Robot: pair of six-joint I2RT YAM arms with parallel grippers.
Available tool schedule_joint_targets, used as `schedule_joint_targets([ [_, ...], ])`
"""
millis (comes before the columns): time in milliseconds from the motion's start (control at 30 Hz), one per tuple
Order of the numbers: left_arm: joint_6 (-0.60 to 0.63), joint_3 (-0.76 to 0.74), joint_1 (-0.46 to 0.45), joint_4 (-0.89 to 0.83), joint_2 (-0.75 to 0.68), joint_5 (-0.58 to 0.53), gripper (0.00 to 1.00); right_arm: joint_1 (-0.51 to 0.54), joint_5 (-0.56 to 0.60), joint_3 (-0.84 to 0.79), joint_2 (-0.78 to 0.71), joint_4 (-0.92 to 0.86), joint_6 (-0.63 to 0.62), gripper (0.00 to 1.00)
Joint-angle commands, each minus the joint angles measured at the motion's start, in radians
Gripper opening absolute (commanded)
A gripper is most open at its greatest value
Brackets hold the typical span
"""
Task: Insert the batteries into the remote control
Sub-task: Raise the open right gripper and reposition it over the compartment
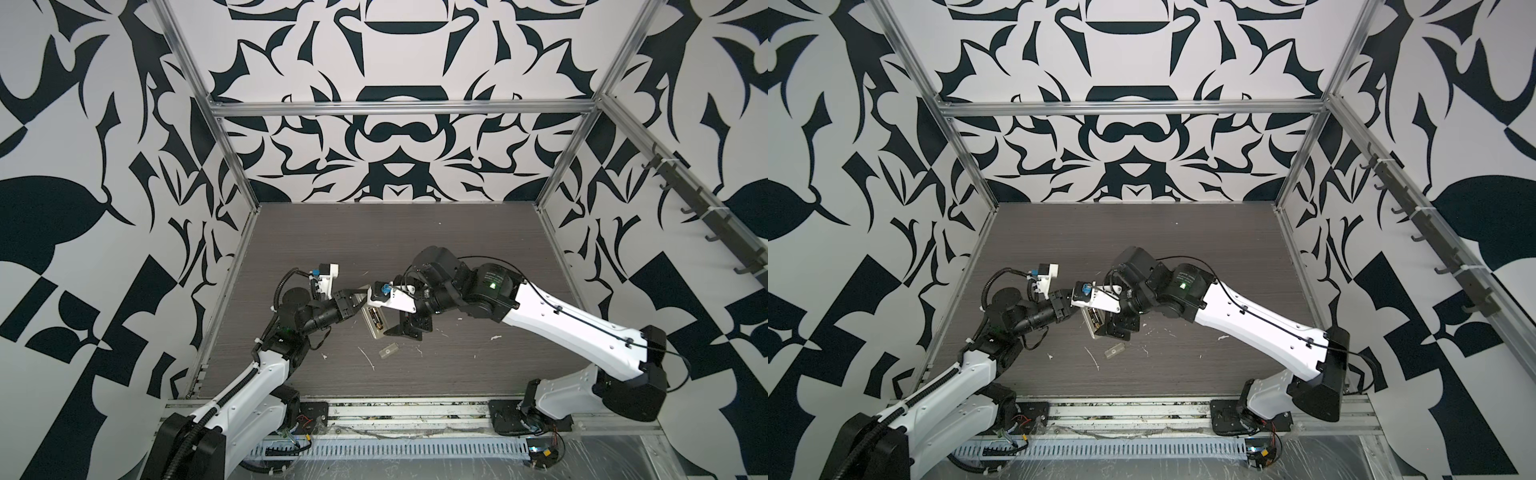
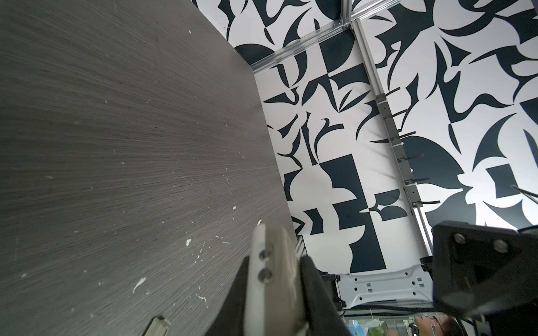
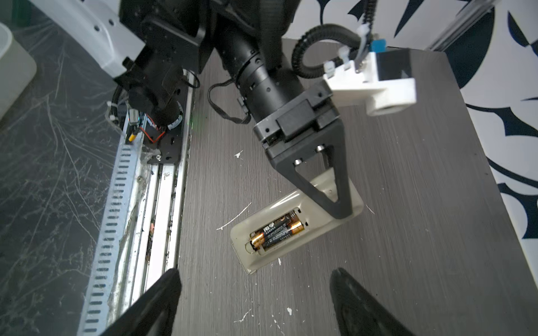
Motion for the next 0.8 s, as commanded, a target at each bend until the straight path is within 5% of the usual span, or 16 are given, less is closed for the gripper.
schedule_joint_targets([
  [0, -0.011, 0.046, -0.003, 0.008, 0.001, 0.036, 0.0, 0.026, 0.049, 0.04, 0.027, -0.027, -0.091, 0.81],
  [467, -0.027, 0.062, -0.003, 0.021, 0.017, 0.081, 0.0, 0.047, 0.105, 0.045, 0.066, -0.009, -0.109, 0.4],
  [767, -0.029, 0.076, -0.003, 0.02, 0.025, 0.098, 0.0, 0.057, 0.108, 0.016, 0.056, -0.006, -0.107, 0.39],
])
